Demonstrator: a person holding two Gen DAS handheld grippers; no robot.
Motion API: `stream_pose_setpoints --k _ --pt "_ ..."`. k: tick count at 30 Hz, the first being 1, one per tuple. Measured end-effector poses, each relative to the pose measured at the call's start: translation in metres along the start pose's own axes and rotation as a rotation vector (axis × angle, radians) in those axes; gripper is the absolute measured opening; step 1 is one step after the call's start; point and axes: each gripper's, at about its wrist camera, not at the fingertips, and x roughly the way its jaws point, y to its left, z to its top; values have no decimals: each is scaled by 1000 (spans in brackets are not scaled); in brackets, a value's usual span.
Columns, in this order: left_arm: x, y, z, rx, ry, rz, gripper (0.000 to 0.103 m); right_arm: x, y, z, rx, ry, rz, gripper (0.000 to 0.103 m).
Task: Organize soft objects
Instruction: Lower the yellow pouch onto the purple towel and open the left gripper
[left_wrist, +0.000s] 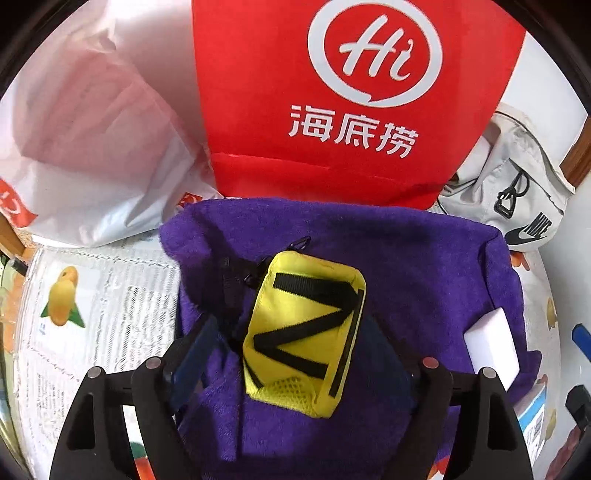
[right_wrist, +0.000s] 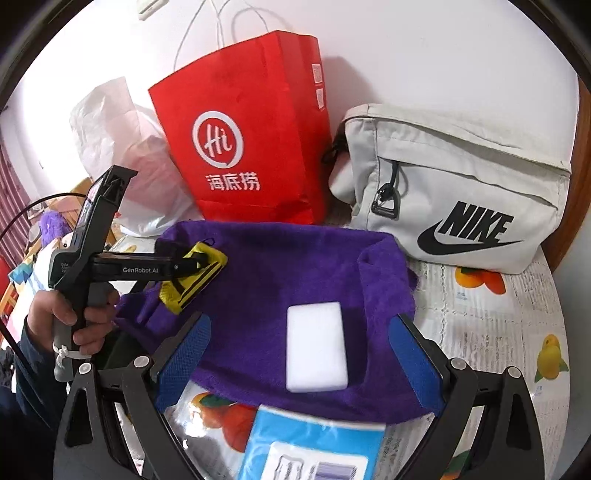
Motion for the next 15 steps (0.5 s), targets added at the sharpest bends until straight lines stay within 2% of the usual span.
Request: stream_pose_setpoints --k 8,13,15 --pt "-49 9 -23 -9 -64 4 81 -34 19 -23 31 -6 -20 96" --pt "-83 21 -56 -60 -92 -50 79 -59 38 -43 21 -2 -34 96" --pt "-96 24 -70 -56 -98 -58 79 -69 47 -53 18 -1 -29 92"
